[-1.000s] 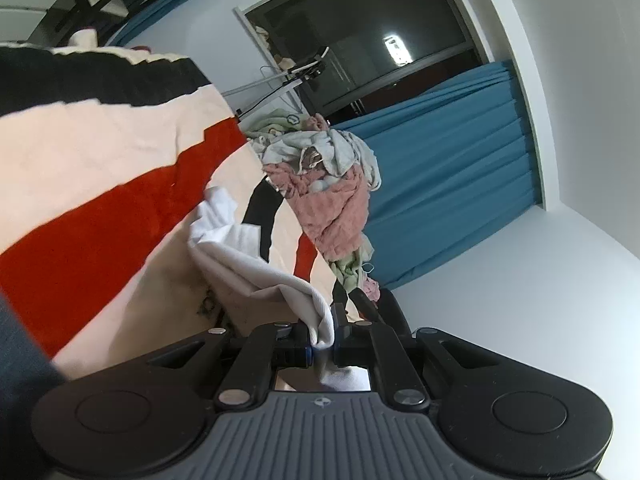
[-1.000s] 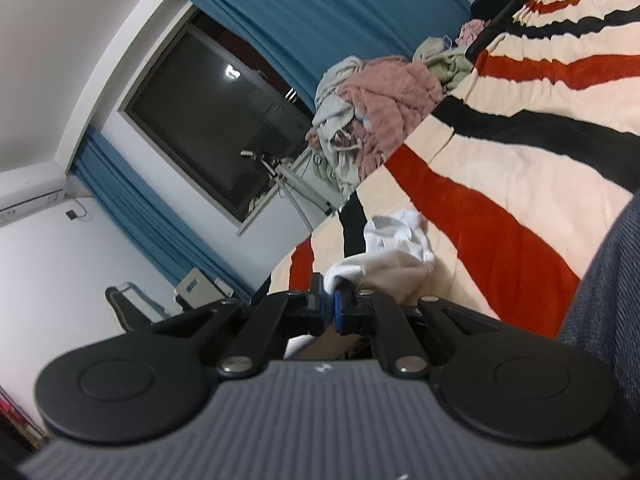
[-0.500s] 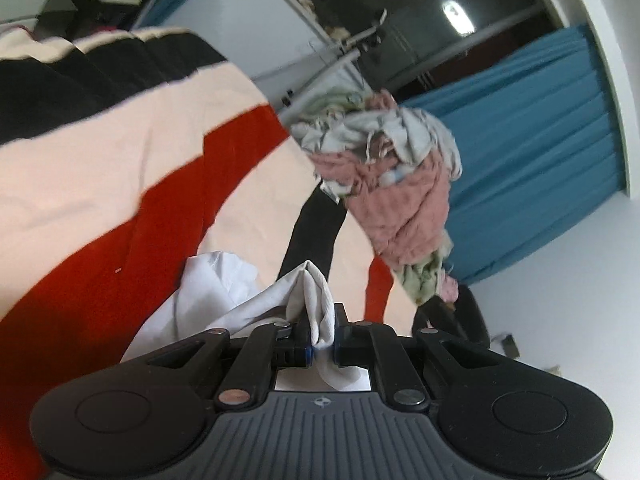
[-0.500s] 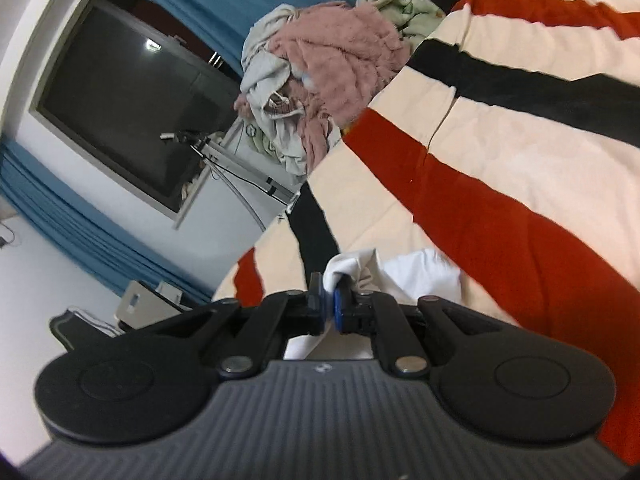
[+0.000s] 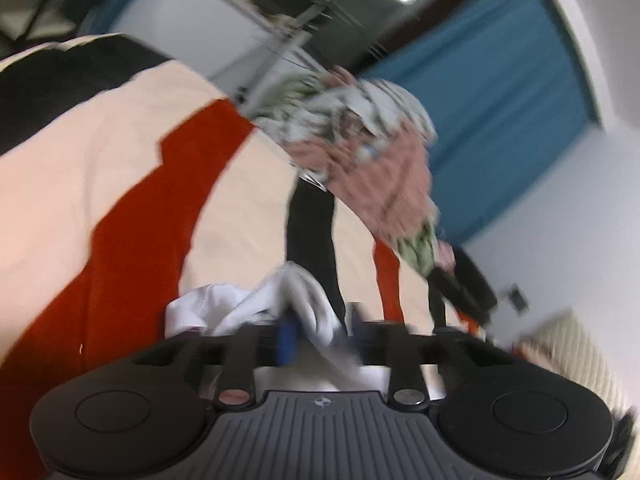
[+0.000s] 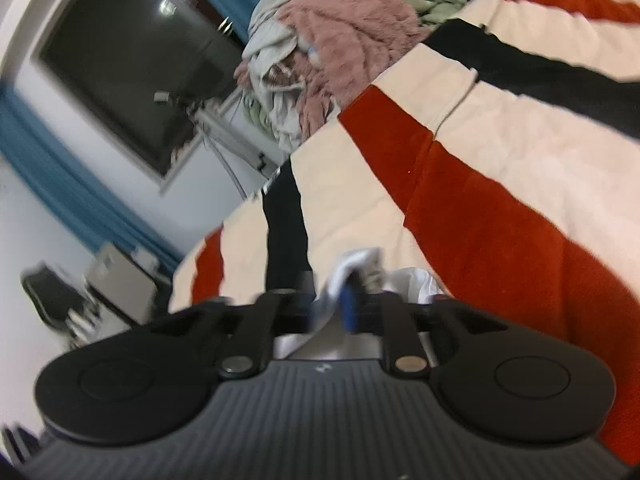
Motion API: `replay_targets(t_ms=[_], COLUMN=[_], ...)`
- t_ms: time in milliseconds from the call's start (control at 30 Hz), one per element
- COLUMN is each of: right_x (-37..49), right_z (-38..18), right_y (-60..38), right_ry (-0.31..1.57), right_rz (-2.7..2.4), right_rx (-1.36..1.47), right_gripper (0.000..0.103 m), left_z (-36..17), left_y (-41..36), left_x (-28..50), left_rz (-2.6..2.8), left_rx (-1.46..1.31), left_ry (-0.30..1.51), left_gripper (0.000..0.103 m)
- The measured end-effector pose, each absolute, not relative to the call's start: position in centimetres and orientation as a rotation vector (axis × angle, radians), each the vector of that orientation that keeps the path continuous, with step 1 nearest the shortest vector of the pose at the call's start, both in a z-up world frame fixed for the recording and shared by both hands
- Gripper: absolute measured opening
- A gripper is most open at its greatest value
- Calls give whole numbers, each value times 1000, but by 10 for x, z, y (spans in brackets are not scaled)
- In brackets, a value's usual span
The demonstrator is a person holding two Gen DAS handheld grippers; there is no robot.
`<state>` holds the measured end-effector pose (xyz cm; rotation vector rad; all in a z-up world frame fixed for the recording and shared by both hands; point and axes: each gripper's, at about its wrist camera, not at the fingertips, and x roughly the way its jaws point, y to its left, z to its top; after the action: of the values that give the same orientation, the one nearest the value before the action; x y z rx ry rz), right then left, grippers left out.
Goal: Fold clothes
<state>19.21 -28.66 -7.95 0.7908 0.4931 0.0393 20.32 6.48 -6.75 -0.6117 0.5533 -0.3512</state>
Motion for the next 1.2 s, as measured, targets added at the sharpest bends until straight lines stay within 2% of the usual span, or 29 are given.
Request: replay_targets(t_ms=[33, 67, 167, 267, 300, 333, 400, 433, 467, 567, 667, 800, 1000, 1200], right_x=[190, 187, 177, 165, 165, 168, 180, 188, 195, 215, 221, 203, 140, 112], right_z=[-77, -76, -70, -62, -62, -63, -72, -78, -85, -105, -112, -95, -51, -55], right_y=[-285, -282, -268, -252, -248, -243, -236, -234, -232, -231, -227, -225, -217, -215], right_ry=[493, 491, 497, 459, 451, 464, 524, 556, 587, 650, 658, 646, 574, 620], right_rz=[67, 101, 171, 178, 173, 162, 120, 96, 72, 56, 55, 67, 131, 126], right_rx=[777, 778, 740, 610, 555, 492, 397, 358, 318, 295, 265, 245, 155, 164], right_gripper=[86, 91, 89, 89, 87, 70, 49, 39, 35, 35, 35, 38, 38, 38], left_z=[-65, -62, -53, -53, -55, -58, -66, -70, -75, -89, -92, -81, -45, -64], left_y=[63, 61, 51, 39, 36, 31, 23, 19, 15, 4, -1, 5, 21, 21], left_x=[201, 198, 189, 182, 183, 185, 189, 191, 194, 205, 202, 190, 132, 98], left_rz=[-355, -355, -360, -340, -336, -331, -317, -298, -277, -244, -237, -222, -226, -221], left_rx=[-583, -557, -454, -355, -333, -310, -258, -232, -211, -128, -76, -92, -110, -90], left_ry=[536, 515, 478, 477, 494, 514, 554, 575, 599, 676, 667, 680, 668, 758], left_gripper=[82, 90, 98, 98, 98, 98, 98, 98, 97, 97, 97, 96, 96, 96])
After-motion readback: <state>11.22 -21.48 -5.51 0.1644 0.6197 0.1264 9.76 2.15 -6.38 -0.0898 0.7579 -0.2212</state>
